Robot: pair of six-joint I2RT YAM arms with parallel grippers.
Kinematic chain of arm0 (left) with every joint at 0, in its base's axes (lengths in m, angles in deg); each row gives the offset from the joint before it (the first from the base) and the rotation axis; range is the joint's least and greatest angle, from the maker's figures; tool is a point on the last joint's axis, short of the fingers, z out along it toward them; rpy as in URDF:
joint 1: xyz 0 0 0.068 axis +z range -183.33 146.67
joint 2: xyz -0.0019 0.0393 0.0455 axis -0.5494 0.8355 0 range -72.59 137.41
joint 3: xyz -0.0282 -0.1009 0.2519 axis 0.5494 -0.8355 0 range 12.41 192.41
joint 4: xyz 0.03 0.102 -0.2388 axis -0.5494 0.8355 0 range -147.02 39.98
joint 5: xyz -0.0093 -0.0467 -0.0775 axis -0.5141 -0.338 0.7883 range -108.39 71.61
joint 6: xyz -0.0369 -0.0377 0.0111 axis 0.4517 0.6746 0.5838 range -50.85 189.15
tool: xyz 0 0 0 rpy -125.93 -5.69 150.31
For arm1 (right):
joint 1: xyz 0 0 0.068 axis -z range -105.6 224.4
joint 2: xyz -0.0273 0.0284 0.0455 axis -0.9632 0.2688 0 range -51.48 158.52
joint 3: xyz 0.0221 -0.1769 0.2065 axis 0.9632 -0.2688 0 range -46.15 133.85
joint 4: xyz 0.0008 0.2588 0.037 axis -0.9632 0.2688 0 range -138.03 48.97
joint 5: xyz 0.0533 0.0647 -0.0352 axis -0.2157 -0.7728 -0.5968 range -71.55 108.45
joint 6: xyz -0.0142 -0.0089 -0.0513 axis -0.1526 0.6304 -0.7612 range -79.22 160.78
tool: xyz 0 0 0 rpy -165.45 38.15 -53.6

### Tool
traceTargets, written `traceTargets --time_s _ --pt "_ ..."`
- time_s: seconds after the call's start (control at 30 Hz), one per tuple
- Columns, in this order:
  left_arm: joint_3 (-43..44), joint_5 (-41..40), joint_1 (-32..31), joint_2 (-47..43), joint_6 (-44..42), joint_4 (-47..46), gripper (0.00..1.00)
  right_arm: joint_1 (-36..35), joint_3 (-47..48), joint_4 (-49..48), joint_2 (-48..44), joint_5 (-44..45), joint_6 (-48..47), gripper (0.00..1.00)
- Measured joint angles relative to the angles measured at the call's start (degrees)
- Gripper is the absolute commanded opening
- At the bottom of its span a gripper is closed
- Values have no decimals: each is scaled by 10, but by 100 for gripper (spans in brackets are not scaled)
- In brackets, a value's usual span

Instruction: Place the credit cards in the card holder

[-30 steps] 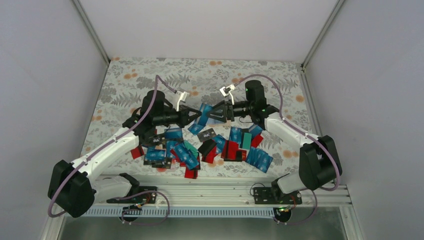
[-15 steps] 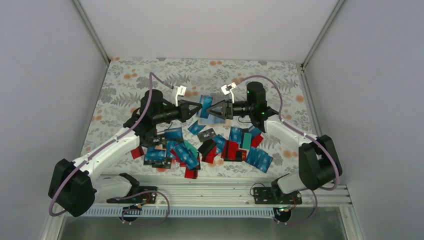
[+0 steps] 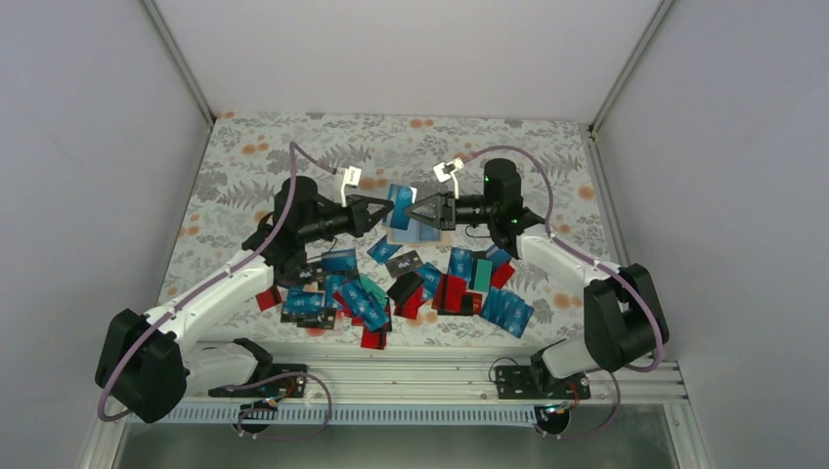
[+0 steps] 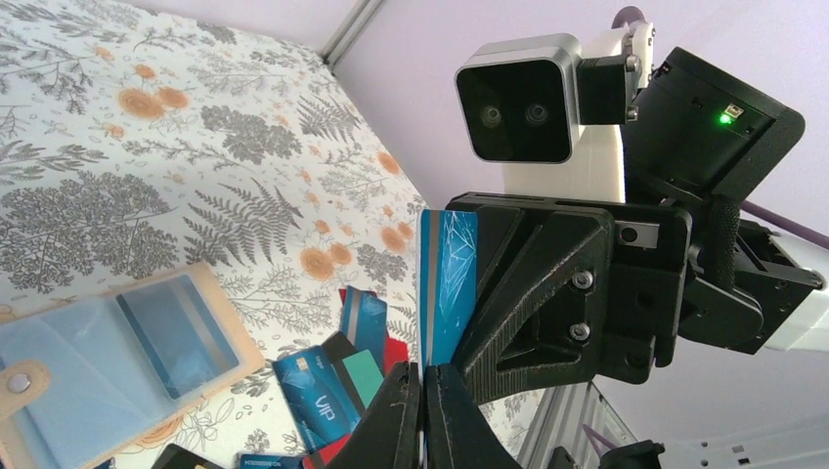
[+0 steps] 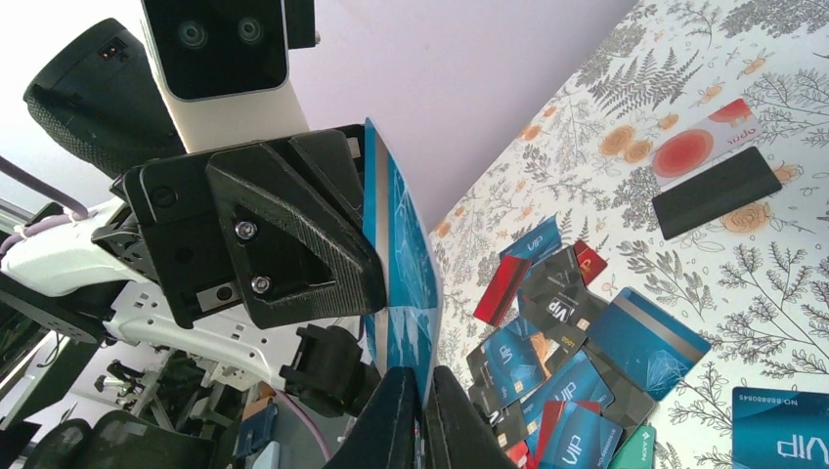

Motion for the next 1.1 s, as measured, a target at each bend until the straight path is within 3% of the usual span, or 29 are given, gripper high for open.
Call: traceTargets --time_s 0.13,0.33,0.53,0.7,0.9,1.1 --pt "0 -8 0 2 -1 3 10 0 3 17 0 9 -6 5" --pt "0 -67 -1 12 -20 44 35 6 24 100 0 62 -33 4" --pt "-3 -131 -2 30 -49 90 66 44 23 188 1 130 -51 4" --pt "-2 -189 -14 65 -73 123 83 73 23 238 18 169 -65 5" --pt "52 -269 -53 162 -95 180 90 92 23 275 65 202 -78 5" --pt "133 -334 -82 258 -99 209 89 96 36 289 112 209 -90 5"
